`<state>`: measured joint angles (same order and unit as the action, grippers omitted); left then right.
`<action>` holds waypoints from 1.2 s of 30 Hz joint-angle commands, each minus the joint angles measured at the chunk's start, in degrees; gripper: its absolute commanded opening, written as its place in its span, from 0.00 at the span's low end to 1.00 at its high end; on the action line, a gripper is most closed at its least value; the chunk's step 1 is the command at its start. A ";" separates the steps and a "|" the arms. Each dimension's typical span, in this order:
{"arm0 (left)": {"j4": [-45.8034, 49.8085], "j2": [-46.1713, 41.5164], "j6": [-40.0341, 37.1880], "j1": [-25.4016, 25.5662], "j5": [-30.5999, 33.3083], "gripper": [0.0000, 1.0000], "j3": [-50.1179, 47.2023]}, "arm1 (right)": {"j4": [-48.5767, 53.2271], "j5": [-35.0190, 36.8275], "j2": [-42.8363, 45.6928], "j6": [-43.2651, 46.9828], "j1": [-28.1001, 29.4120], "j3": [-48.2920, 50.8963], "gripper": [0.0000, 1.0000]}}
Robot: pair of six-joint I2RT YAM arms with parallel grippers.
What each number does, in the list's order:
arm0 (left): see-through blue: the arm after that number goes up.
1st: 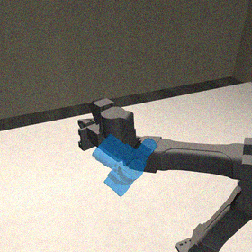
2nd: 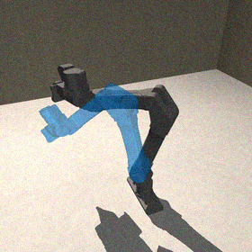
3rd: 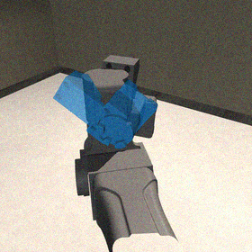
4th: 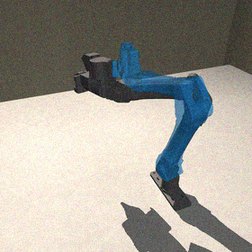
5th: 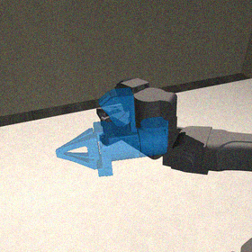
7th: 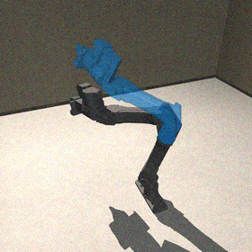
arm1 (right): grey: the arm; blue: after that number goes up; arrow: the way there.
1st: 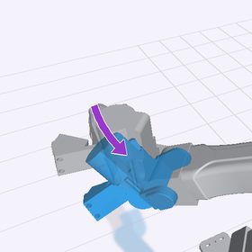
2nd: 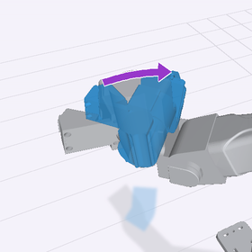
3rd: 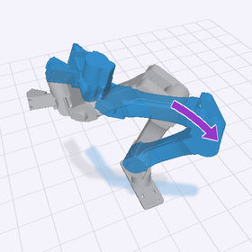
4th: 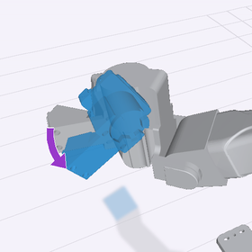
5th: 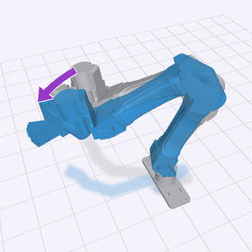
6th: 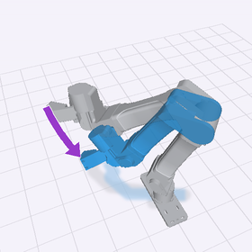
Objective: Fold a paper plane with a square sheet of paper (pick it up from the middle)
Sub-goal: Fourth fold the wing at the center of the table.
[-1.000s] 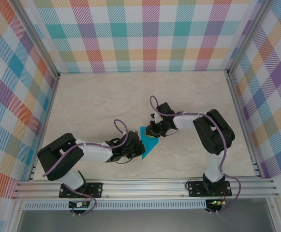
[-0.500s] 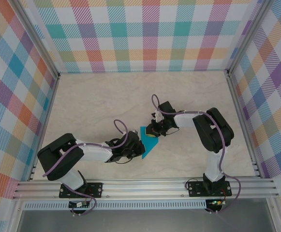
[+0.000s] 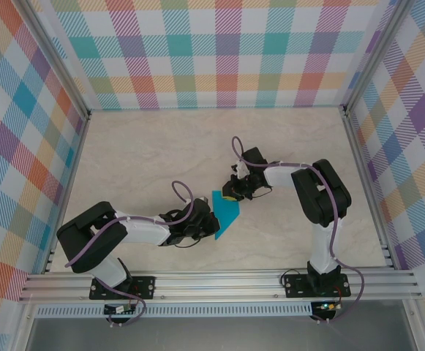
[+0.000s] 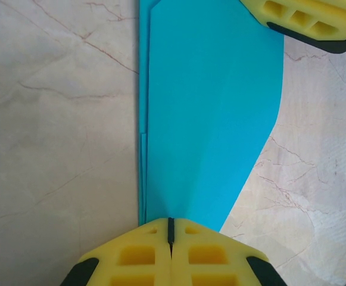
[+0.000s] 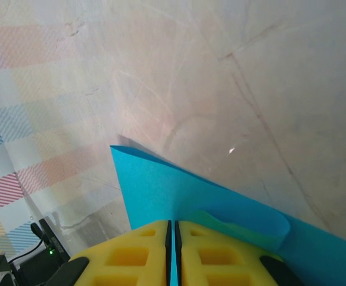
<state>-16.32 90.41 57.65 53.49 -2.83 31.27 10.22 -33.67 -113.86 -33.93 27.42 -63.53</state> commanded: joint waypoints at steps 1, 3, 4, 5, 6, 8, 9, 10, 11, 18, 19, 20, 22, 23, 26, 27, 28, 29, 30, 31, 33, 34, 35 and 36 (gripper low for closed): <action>12.79 2.59 -0.61 0.47 2.35 0.04 -3.49 | -2.20 8.45 -2.19 2.66 -2.40 -1.78 0.13; 12.98 2.34 -0.71 0.47 2.49 0.04 -3.49 | -2.94 8.27 -2.66 2.60 -3.02 -1.77 0.13; 13.05 2.31 -0.73 0.47 2.46 0.04 -3.43 | -3.11 8.44 -2.89 2.43 -3.22 -1.86 0.13; 13.19 2.26 -0.90 0.47 2.43 0.04 -3.36 | -3.32 8.45 -3.02 2.32 -3.56 -1.93 0.13; 13.37 2.23 -1.02 0.47 2.48 0.04 -3.23 | -3.44 8.48 -3.16 2.18 -3.76 -1.95 0.13; 13.42 2.31 -1.05 0.47 2.51 0.04 -3.20 | -3.78 8.53 -3.12 2.24 -4.13 -2.04 0.13; 13.40 2.32 -1.05 0.47 2.48 0.04 -3.21 | -3.72 8.85 -2.99 2.29 -4.22 -2.17 0.13; 13.40 2.39 -1.05 0.47 2.48 0.04 -3.23 | -3.65 9.28 -2.94 2.38 -4.22 -2.20 0.13; 13.41 2.40 -1.05 0.48 2.49 0.04 -3.30 | -3.65 9.66 -2.94 2.35 -4.30 -2.26 0.13; 13.15 2.49 -1.02 0.47 2.48 0.04 -3.49 | -2.29 10.72 -3.47 2.55 -4.92 -3.83 0.13; 13.15 2.42 -1.05 0.47 2.48 0.04 -3.48 | -1.69 10.80 -3.35 2.71 -4.88 -4.20 0.13; 13.24 2.39 -1.06 0.47 2.48 0.04 -3.49 | -1.14 11.03 -3.20 2.94 -4.92 -4.49 0.13; 13.24 2.40 -1.05 0.47 2.57 0.04 -3.49 | -0.55 11.17 -2.26 3.01 -4.88 -4.59 0.13; 13.23 2.32 -1.05 0.47 2.53 0.04 -3.41 | -0.23 11.00 -1.37 3.00 -4.93 -4.46 0.13; 13.17 2.23 -1.29 0.47 2.57 0.04 -3.36 | 0.77 11.50 2.14 3.17 -4.92 -3.94 0.13; 13.15 2.32 -1.39 0.47 2.58 0.04 -3.32 | 1.29 11.68 3.51 3.39 -4.92 -3.80 0.14; 13.28 2.31 -1.55 0.48 2.55 0.04 -3.23 | 1.69 11.63 4.66 3.60 -4.95 -3.65 0.14; 13.48 2.31 -1.75 0.47 2.57 0.04 -3.21 | 2.05 11.25 5.98 3.79 -4.92 -3.42 0.14; 13.58 2.23 -2.00 0.47 2.48 0.04 -3.21 | 2.29 10.66 7.40 3.59 -4.92 -2.79 0.14; 13.75 2.10 -2.27 0.47 2.48 0.04 -3.16 | 1.79 10.14 8.76 3.23 -4.92 -1.73 0.15; 14.89 1.68 -3.02 0.47 2.74 0.04 -3.09 | 0.10 8.50 11.40 2.05 -4.91 1.01 0.16; 15.48 1.46 -3.51 0.47 2.79 0.04 -3.07 | -0.50 7.64 12.33 1.57 -4.83 2.17 0.17; 16.13 1.23 -4.18 0.39 2.79 0.04 -3.03 | -1.25 5.94 12.99 0.93 -4.67 3.48 0.17; 16.48 1.09 -4.78 0.47 2.58 0.04 -3.05 | -2.25 4.22 13.47 0.23 -4.26 4.73 0.17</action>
<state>-15.25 89.93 55.79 53.49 -2.68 31.31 9.43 -25.41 -101.82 -32.53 22.55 -61.69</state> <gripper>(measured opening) 0.048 0.165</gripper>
